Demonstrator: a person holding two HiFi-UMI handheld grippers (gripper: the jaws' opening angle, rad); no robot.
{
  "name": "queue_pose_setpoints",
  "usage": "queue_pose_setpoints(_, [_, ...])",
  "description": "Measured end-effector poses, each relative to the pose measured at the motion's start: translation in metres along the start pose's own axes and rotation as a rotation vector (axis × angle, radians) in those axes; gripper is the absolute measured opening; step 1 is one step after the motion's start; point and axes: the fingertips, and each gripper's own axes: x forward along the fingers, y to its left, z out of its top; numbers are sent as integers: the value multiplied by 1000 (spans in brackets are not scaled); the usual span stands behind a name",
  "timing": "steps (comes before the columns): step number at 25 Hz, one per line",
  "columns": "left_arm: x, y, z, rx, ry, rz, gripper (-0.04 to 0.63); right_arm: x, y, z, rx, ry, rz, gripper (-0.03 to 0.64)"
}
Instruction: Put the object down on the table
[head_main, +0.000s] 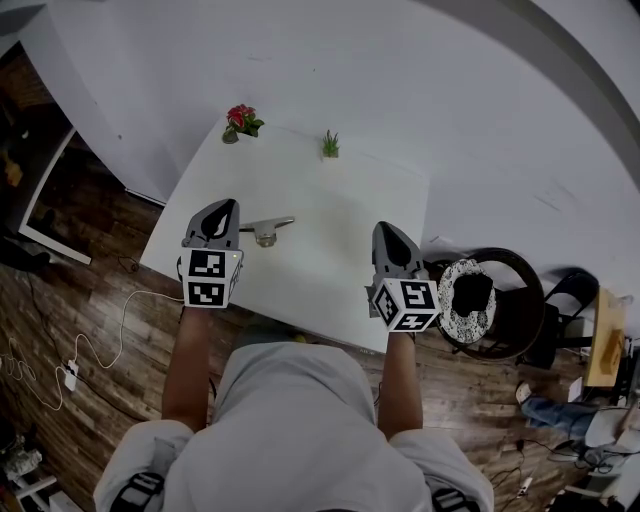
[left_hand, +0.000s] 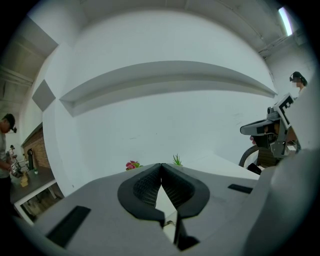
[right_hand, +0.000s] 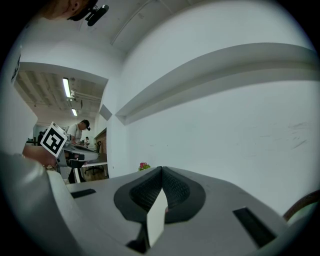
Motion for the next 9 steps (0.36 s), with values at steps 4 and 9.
queue_pose_setpoints(4, [0,1,0,-5,-5,2,20,0,-2,-1,-5,-1,-6,5])
queue_pose_setpoints(9, [3,0,2,-6,-11,6,20,1,-5,-3,1,3,-12,5])
